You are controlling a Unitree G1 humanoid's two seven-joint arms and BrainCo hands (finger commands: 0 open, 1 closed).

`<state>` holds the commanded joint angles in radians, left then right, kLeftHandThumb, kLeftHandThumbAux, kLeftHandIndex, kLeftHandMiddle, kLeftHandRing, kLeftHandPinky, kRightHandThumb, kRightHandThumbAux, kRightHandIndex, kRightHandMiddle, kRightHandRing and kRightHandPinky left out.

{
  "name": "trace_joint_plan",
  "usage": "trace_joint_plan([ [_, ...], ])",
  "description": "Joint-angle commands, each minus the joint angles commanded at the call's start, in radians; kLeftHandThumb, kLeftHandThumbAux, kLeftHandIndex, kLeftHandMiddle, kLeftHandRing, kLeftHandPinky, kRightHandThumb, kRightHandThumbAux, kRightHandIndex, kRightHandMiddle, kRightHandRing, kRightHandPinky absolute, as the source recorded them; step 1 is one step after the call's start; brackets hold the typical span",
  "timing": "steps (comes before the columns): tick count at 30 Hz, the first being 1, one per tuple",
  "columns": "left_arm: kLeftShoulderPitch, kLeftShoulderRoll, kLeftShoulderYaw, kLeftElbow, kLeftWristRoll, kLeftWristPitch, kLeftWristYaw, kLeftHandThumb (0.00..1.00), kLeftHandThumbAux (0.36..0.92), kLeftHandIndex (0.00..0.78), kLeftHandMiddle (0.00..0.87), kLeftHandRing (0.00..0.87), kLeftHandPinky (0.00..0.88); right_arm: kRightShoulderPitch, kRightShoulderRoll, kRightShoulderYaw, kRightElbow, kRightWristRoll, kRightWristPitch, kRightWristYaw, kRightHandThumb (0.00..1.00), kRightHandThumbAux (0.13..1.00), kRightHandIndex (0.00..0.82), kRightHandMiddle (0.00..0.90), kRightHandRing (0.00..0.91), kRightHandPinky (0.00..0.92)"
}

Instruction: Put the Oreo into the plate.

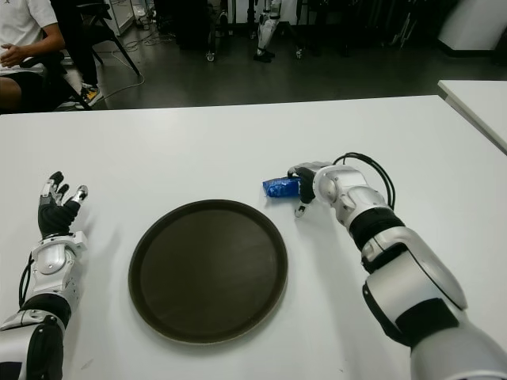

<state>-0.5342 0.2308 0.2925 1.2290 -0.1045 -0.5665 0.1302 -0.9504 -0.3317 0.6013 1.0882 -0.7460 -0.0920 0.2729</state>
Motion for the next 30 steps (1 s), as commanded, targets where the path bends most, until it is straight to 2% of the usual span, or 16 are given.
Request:
trace_joint_plan([
  [10, 0.002, -0.017, -0.005, -0.015, 0.007, -0.007, 0.019, 0.0, 0.764, 0.0, 0.0, 0.0, 0.009, -0.032, -0.002, -0.043, -0.002, 0.044, -0.021, 0.027, 0.0, 0.82, 0.085, 0.098, 0.082, 0.026],
  [17, 0.003, -0.019, -0.008, -0.019, 0.008, -0.008, 0.029, 0.0, 0.744, 0.001, 0.007, 0.006, 0.021, -0.056, 0.019, -0.058, 0.017, 0.056, 0.016, 0.022, 0.0, 0.846, 0.092, 0.086, 0.08, 0.035],
  [30, 0.006, -0.023, -0.012, -0.025, 0.018, -0.021, 0.029, 0.0, 0.76, 0.0, 0.004, 0.0, 0.018, -0.094, 0.051, -0.073, 0.057, 0.068, 0.04, 0.022, 0.0, 0.828, 0.079, 0.087, 0.065, 0.013],
])
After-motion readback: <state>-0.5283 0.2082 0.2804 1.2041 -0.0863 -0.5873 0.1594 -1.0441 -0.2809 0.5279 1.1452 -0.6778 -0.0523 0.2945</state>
